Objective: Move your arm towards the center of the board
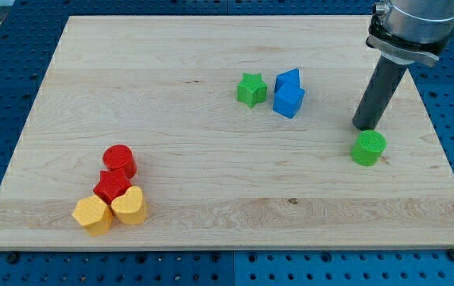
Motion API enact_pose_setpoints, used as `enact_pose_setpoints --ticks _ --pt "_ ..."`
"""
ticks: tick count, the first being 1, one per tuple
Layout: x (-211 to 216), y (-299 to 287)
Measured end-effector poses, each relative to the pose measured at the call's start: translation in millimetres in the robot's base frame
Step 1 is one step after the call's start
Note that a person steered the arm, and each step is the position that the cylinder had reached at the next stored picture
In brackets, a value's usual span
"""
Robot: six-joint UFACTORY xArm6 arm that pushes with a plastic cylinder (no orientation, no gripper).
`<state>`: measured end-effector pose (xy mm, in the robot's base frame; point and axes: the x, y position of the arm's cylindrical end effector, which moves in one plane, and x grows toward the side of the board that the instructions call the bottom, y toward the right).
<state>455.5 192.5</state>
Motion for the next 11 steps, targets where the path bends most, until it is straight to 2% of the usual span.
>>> enact_pose_setpoints --ticks 3,4,5,6,8,10,11 --pt "51.6 -28.3" --pt "32.4 -77.6" --pt "-10.1 -113.8" --pt "-10.4 -169.0" --pt "-42.7 -242.1" --pt "-76.9 -235.4" --pt "-77.6 -188.2"
